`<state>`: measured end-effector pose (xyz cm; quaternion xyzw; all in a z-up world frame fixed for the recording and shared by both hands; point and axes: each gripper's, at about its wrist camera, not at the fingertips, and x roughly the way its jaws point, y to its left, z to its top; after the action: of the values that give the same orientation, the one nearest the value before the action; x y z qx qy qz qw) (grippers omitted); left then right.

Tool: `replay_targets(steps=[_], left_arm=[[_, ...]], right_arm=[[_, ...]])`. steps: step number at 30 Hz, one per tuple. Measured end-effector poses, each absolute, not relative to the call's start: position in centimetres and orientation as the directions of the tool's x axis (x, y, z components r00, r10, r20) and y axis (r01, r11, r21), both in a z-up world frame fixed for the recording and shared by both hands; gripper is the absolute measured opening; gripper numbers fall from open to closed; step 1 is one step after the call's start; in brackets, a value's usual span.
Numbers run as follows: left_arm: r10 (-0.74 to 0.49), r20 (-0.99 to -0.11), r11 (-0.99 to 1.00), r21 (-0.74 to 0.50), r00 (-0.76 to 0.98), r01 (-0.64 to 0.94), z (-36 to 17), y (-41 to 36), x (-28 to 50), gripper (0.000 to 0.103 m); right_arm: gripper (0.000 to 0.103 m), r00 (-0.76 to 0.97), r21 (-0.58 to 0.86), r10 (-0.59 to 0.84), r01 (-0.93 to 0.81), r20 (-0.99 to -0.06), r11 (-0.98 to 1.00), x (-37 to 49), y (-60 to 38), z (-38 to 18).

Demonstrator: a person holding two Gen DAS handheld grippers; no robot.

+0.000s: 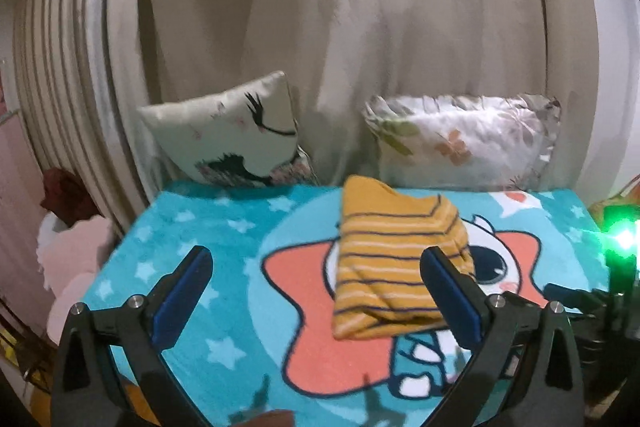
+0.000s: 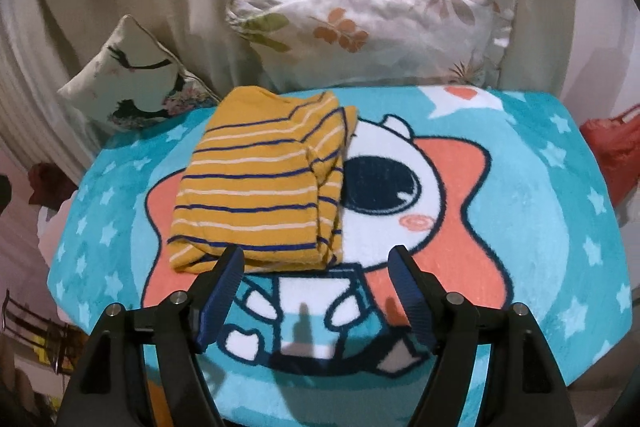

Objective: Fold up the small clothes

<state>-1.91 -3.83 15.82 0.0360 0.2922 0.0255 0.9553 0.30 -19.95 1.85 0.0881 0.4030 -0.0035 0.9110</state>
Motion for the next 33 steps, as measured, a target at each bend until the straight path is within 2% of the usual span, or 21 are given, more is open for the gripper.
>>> replay_targets(steps=[6, 12, 17, 33], left_arm=[[-0.028, -0.627, 0.998, 0.019, 0.778, 0.052, 13.5, -4.7, -2.5, 0.103], [-0.110, -0.687, 0.992, -0.122, 0.718, 0.035, 11.7, -4.1, -2.2, 0.103], [-0.057, -0.724, 0.998, -0.068, 0.687, 0.011, 10.3, -4.7, -1.9, 0.103], [-0.036, -0.831, 0.998, -0.057, 0.556, -0.020, 6.3, -4.2, 0.2, 0.103]], right_arm=[[0.079, 0.644, 0.165, 0.051, 0.119, -0.763, 0.979, 0.5, -20.8, 0.3], [0.079, 0.624, 0.172, 0.049, 0.138, -0.780, 0.975, 0.9, -21.5, -0.8], [0.079, 0.611, 0.165, 0.033, 0.160, -0.791, 0.973, 1.1, -22.1, -1.5], [0.079, 0.562, 0.103, 0.017, 0.123, -0.827, 0.987, 1.6, -20.6, -3.6]])
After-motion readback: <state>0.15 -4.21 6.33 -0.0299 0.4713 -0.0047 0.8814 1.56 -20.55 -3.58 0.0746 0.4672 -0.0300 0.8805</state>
